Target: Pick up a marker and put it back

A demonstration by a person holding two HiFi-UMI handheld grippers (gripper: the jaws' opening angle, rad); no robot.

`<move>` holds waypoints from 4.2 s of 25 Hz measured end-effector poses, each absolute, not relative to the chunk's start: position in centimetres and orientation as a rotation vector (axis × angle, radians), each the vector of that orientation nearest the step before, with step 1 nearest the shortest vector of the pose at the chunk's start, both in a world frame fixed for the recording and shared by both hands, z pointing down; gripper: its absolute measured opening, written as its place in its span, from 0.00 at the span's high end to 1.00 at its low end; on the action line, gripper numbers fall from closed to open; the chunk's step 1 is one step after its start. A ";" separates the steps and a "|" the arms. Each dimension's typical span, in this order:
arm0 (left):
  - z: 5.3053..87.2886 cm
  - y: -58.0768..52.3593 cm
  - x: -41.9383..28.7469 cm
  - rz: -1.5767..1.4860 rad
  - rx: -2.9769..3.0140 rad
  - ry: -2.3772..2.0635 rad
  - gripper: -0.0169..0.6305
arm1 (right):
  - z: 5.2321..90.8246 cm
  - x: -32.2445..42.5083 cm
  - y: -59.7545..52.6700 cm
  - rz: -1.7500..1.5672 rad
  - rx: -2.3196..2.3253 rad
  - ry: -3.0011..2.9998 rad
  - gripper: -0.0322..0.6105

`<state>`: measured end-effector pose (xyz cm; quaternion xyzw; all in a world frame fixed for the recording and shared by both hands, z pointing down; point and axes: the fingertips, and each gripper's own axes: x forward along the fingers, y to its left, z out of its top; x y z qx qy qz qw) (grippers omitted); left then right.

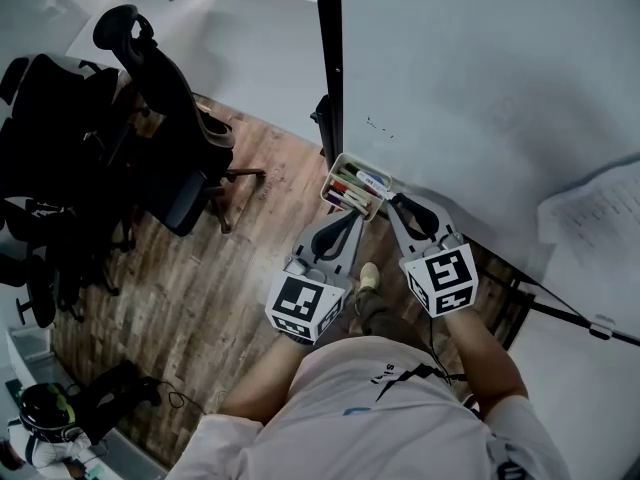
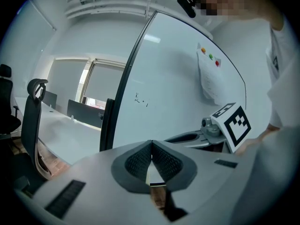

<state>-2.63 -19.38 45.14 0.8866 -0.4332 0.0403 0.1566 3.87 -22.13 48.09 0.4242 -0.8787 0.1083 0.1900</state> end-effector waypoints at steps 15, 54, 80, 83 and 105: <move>39.0 -19.5 -2.9 0.030 2.631 -1.227 0.96 | 41.2 4.6 -20.4 0.248 1.251 -2.526 0.84; 41.4 -20.9 -4.3 0.068 2.526 -1.311 0.95 | 46.1 3.6 -22.4 0.320 1.177 -2.491 0.84; 44.8 -22.0 -4.3 0.132 2.450 -1.328 0.95 | 55.0 2.9 -23.7 0.388 1.065 -2.423 0.84; 44.8 -22.0 -4.1 0.132 2.454 -1.319 0.95 | 55.6 3.1 -23.5 0.392 1.059 -2.401 0.84; 41.9 -19.6 -3.2 0.107 2.550 -1.250 0.95 | 45.2 3.0 -21.1 0.352 1.199 -2.540 0.89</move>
